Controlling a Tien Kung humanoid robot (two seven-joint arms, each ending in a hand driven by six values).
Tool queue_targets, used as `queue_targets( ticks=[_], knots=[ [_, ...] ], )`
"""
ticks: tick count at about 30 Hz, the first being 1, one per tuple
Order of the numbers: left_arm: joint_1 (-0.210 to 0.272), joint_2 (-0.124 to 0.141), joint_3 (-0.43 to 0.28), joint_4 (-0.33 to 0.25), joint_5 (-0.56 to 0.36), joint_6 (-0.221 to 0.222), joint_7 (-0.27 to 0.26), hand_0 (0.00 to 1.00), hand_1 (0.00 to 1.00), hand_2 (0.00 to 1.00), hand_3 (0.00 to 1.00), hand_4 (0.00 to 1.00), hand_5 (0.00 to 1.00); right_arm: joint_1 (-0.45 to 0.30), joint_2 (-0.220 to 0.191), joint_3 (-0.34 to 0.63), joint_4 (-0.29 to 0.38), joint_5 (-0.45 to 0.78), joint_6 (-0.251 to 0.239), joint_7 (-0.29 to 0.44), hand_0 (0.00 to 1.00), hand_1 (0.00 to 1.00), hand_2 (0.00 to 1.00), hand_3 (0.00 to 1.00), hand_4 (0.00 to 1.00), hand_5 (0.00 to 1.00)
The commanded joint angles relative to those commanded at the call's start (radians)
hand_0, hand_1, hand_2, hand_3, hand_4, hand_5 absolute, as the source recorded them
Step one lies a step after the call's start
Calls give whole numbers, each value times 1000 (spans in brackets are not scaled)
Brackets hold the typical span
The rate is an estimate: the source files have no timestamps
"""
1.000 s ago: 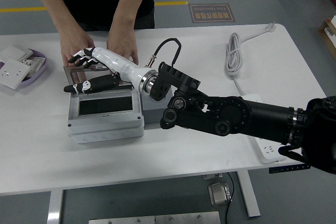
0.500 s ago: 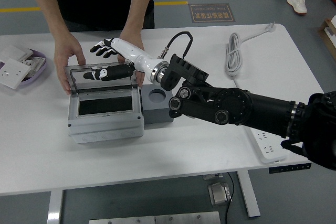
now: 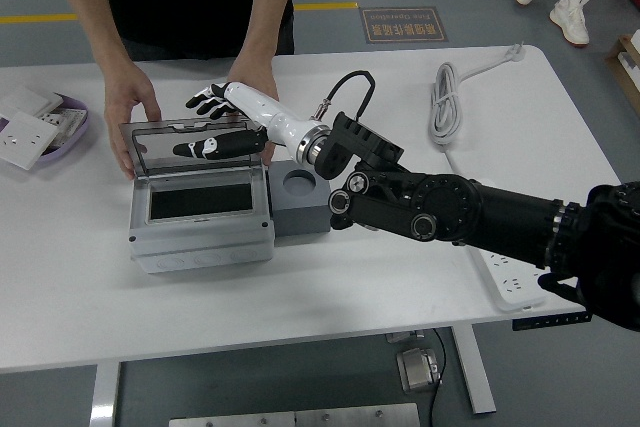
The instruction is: Pick up the cylinder from the cube,place it in the box,flap close box
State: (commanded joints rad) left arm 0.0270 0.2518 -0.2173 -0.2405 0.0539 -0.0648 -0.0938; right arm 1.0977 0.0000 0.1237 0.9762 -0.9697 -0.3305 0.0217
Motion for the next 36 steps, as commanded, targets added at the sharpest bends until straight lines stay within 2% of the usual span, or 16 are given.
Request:
queue_targets(
  ticks=[5,9,16,23,29,36],
  knots=[
    [4,-3,-6,0,2,0,0,629,647,625,668,722,253,-13,0,-10,51,-22,-1,-8,804,715,729,745,969,534],
    [7,-5,-12,0,5,0,-1,629,647,625,668,722,253,-29,-2,-16,120,-57,-3,-22,801,712,730,744,967,533],
    [10,-9,-23,-1,12,0,-1,629,647,625,668,722,253,-53,-38,-17,231,-103,-2,-48,797,709,730,745,964,533],
    [11,-12,-31,-1,15,0,-1,629,647,625,668,722,253,-87,-83,-10,276,-116,12,-69,796,709,730,747,961,531],
    [15,-13,-34,0,13,1,0,629,647,625,668,722,253,-127,-156,80,312,-125,18,-73,790,708,734,750,955,530],
    [26,-18,-35,1,6,1,2,629,647,625,668,722,253,-243,-272,271,427,-191,45,-73,793,708,734,748,949,525]
  ],
)
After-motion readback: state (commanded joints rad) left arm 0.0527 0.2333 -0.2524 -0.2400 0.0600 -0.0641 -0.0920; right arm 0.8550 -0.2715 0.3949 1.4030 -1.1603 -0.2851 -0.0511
